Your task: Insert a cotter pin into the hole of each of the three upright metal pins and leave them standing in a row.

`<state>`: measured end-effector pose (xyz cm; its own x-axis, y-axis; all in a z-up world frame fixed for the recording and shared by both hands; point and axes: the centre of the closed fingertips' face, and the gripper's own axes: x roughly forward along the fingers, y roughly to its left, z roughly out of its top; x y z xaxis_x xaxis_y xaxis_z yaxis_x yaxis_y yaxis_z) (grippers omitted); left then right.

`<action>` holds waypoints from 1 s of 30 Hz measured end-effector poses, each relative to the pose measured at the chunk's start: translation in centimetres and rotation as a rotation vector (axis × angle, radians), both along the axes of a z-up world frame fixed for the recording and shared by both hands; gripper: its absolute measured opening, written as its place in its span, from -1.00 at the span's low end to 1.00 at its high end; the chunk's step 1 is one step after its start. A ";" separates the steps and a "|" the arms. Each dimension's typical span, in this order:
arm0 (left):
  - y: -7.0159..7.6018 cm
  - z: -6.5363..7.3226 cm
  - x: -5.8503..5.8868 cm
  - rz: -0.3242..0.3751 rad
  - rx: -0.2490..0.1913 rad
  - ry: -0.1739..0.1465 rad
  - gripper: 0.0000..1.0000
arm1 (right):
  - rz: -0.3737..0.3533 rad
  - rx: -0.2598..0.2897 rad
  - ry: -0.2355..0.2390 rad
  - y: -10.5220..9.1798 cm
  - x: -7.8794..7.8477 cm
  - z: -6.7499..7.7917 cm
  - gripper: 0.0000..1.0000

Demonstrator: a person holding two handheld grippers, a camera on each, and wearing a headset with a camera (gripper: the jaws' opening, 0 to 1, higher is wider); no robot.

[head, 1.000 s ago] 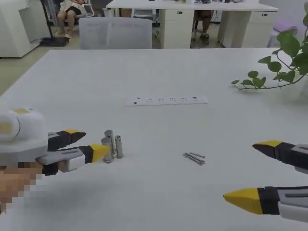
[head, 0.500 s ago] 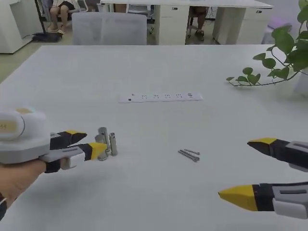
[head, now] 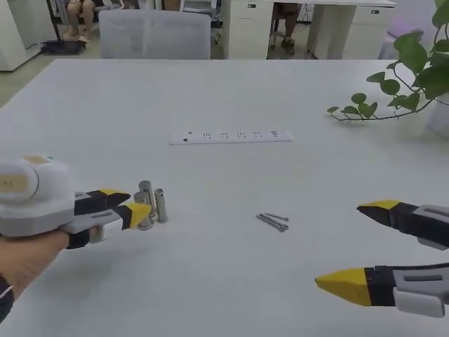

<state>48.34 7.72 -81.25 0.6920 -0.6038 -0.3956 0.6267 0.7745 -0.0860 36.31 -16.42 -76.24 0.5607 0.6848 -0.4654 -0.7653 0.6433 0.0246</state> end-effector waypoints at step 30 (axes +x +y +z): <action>-0.6 -0.4 0.7 0.014 -0.001 -0.008 -0.65 | -0.002 -0.001 0.025 -0.2 -0.3 -0.8 0.72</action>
